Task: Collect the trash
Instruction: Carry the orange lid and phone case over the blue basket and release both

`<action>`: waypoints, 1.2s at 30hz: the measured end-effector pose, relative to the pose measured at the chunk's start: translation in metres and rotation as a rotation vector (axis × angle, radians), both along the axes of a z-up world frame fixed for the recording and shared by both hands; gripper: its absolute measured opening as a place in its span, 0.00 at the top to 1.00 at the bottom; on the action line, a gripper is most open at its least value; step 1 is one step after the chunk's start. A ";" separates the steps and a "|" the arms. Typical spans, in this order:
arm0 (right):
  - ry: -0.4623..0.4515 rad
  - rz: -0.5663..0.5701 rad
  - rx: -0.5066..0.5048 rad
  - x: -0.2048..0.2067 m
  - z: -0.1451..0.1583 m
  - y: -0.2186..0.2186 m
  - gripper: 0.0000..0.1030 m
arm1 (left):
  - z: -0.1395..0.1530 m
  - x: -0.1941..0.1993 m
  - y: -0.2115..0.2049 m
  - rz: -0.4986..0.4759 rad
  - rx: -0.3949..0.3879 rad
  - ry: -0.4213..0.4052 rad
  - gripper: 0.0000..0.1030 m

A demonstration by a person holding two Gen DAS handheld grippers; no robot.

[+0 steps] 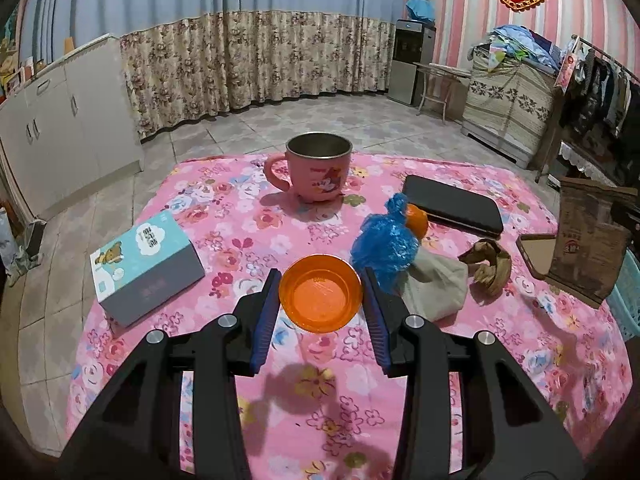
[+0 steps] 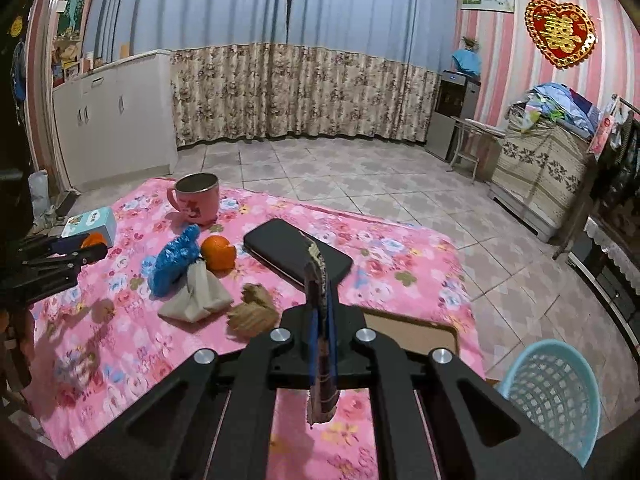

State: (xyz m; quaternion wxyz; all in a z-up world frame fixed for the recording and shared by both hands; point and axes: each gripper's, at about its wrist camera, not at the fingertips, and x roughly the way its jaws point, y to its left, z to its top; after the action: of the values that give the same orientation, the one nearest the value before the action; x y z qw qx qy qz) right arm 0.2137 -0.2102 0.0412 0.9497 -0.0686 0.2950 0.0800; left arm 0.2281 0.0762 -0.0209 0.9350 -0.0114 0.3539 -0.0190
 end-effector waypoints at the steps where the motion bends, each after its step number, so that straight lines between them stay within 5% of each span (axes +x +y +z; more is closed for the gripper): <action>1: 0.001 -0.009 0.005 -0.003 -0.001 -0.006 0.96 | -0.001 -0.002 -0.002 0.001 -0.005 0.005 0.62; 9: -0.010 -0.078 0.041 -0.024 0.000 -0.055 0.96 | 0.006 -0.017 -0.033 -0.023 -0.034 -0.004 0.62; 24: -0.084 -0.308 0.079 -0.078 0.023 -0.190 0.96 | 0.066 -0.037 -0.171 -0.215 -0.021 -0.129 0.62; 36: -0.066 -0.472 0.091 -0.097 -0.005 -0.266 0.96 | 0.058 -0.028 -0.292 -0.409 -0.052 -0.096 0.62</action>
State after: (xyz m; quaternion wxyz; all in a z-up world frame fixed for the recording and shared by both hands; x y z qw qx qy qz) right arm 0.1170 -0.4760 0.0364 0.9533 0.0426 0.2677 -0.1333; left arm 0.2005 -0.2156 0.0374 0.9268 0.0374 0.3035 -0.2178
